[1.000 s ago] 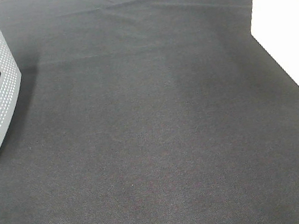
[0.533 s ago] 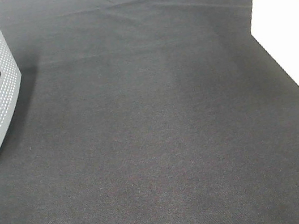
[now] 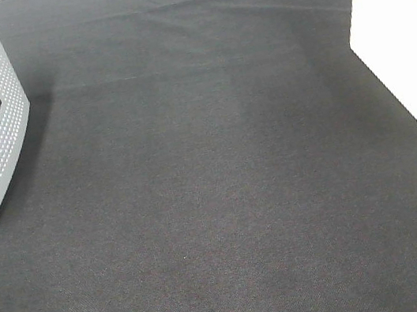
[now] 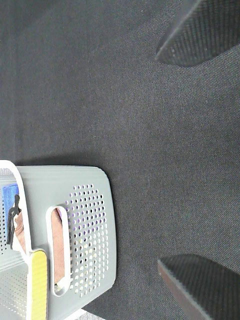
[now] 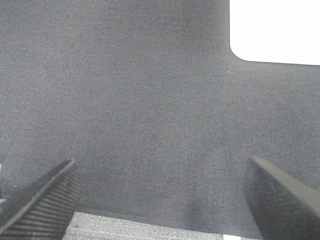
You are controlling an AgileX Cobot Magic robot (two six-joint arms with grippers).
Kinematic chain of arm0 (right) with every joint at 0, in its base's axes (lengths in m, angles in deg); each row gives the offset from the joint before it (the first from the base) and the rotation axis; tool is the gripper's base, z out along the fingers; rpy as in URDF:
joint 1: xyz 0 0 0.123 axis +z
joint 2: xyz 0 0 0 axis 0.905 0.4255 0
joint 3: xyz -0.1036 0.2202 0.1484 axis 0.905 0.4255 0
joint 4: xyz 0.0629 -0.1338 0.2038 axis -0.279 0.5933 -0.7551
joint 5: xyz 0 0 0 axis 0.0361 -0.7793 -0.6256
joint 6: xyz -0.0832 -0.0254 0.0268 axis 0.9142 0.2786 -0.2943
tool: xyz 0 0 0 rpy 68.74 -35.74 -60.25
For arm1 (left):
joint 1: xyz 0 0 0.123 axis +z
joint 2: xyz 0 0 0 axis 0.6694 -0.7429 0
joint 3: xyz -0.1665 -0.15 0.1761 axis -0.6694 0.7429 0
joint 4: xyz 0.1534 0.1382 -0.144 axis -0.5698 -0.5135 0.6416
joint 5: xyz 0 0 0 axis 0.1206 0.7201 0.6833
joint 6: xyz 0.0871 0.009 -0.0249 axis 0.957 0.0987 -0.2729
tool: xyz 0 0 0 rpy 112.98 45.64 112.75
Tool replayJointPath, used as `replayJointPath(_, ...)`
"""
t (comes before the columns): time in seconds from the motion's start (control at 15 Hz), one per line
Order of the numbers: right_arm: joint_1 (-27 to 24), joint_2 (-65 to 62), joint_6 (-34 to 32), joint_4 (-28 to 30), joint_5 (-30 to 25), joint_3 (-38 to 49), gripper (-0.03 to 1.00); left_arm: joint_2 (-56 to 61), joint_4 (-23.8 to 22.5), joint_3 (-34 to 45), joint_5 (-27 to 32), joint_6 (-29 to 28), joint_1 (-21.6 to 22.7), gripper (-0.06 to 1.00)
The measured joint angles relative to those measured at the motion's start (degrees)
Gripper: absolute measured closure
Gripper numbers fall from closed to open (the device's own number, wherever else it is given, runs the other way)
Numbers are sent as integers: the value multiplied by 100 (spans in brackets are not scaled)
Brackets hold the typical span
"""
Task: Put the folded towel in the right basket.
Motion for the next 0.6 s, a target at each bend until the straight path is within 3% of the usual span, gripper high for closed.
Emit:
replayJointPath(0.47,-40,0,0,-11,0,0,13,0,0,0,0,0,0,-2)
replayJointPath(0.6,-453,-201,0,-74,0,0,13,0,0,0,0,0,0,-2)
